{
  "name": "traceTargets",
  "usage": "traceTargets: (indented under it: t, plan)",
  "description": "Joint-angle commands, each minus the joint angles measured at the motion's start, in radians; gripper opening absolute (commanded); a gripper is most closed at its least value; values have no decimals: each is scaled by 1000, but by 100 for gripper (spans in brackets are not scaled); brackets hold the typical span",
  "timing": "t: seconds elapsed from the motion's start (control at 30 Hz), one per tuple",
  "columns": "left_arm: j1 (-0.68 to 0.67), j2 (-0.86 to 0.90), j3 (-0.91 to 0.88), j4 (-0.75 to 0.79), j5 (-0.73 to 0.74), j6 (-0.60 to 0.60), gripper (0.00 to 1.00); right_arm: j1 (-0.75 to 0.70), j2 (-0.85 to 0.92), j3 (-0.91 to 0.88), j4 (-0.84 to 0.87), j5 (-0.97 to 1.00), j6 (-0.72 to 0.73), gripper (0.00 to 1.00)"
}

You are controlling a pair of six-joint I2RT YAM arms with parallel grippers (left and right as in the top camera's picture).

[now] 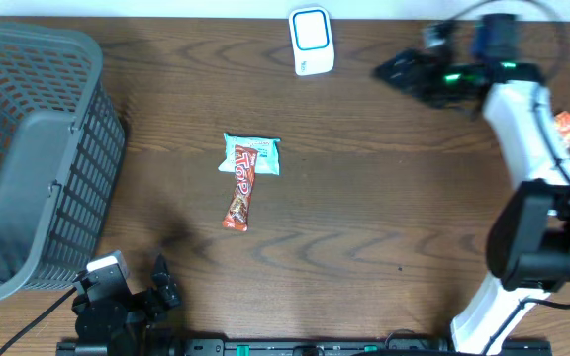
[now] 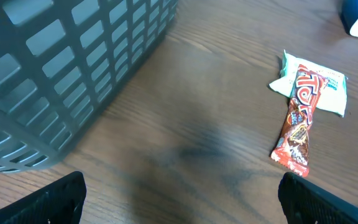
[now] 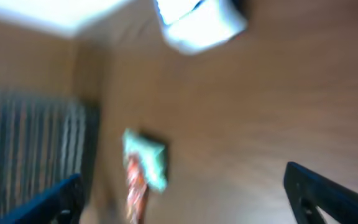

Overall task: Scan the item barcode
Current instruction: 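Reach the right gripper to the red chocolate bar and grasp it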

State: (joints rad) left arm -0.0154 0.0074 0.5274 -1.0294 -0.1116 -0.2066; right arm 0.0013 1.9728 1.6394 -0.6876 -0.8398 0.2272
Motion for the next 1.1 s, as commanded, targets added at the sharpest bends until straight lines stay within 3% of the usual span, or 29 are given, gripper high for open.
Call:
traceTargets:
  t: [0.0,0.1,0.4,0.63,1.07]
  plan:
    - [-3,-3,-3,-2,-9,-2,99,150,3,-5,-39,-63,-146,92]
    - [-3,-3,-3,-2,-9,-2,99,309,3,-5,-67,85,-160,89]
    - [-3,-3,-3,-2,-9,-2,99,737,11,-5,-79,998,24,86]
    - [-3,-3,-3,-2,-9,-2,99,845,69,-5,-45,1024,55,80]
    - [-3,-3,-3,-2,-9,-2,99,857,161,-5,-4,985,128,73]
